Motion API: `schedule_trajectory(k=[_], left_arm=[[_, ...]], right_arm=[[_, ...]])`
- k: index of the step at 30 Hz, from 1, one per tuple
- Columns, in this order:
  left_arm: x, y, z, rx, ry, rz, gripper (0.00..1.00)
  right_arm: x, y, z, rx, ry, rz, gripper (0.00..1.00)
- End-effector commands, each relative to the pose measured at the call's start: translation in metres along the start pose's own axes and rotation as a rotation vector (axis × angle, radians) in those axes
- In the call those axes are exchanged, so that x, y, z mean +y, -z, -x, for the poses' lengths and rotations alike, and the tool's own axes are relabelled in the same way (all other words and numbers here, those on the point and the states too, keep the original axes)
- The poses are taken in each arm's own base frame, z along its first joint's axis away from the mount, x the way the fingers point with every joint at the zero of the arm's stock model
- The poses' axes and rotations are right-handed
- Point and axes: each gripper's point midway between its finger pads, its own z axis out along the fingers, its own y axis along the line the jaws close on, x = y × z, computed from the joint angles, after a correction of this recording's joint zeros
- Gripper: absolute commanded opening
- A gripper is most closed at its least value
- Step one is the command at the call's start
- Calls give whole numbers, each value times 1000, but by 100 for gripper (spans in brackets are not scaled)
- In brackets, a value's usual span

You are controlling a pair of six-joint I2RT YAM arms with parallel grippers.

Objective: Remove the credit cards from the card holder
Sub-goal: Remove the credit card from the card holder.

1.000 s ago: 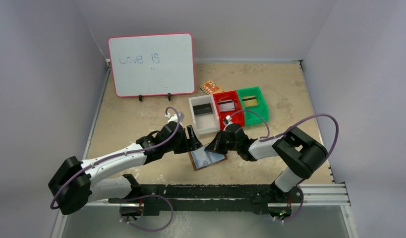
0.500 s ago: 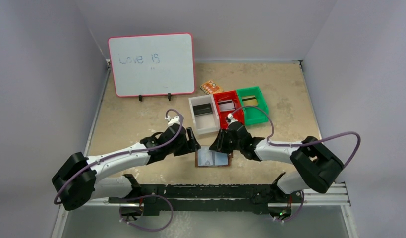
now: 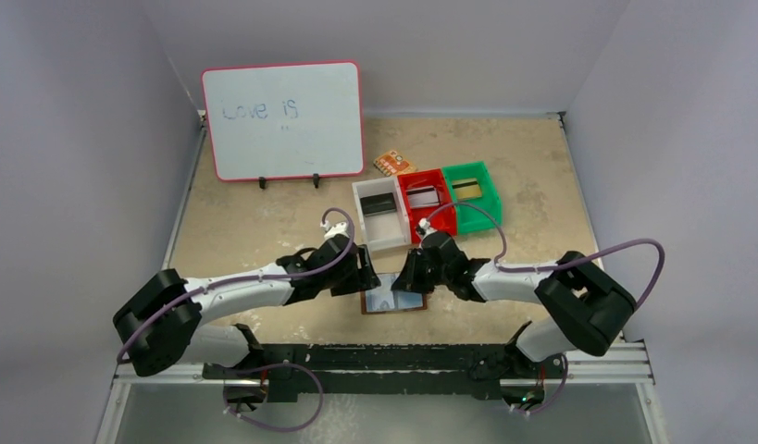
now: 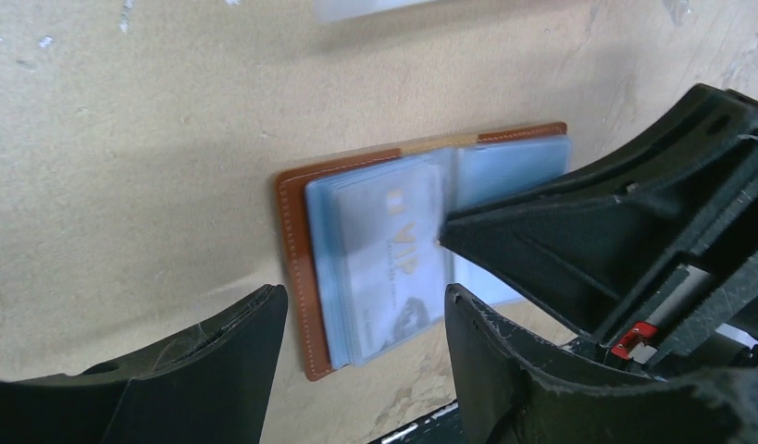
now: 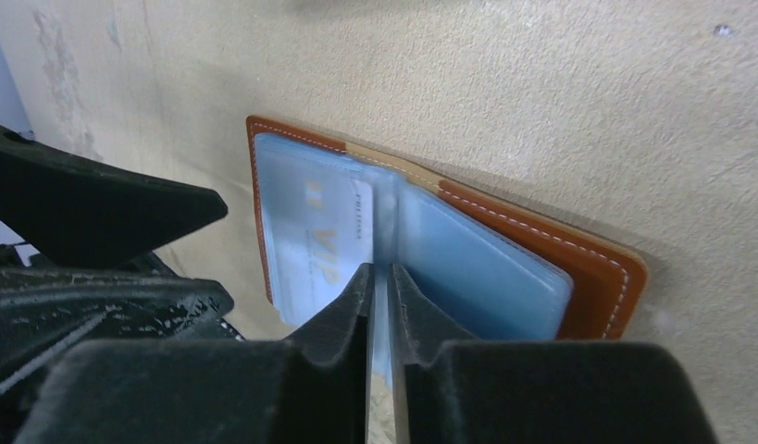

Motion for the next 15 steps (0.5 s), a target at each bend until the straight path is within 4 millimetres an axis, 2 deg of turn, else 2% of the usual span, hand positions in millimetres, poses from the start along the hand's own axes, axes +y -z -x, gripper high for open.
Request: schedule_trajectory(k=[1,4,10,15], left_arm=[[-34,5,13,-37,-8,-88,62],[-35,5,13,-38,-10,-87,62],[-39,4,12,-37,-15,-96,62],[-44,3,8,-25,-27,-106,61]], right_arm=[[-15,-3,-21,50,-78,-28,8],[-19,-1,-23,23,-155,-11,0],[-23,-1,-32,23,-251,50,0],[-51,-6,-35,21,-288,-70,0]])
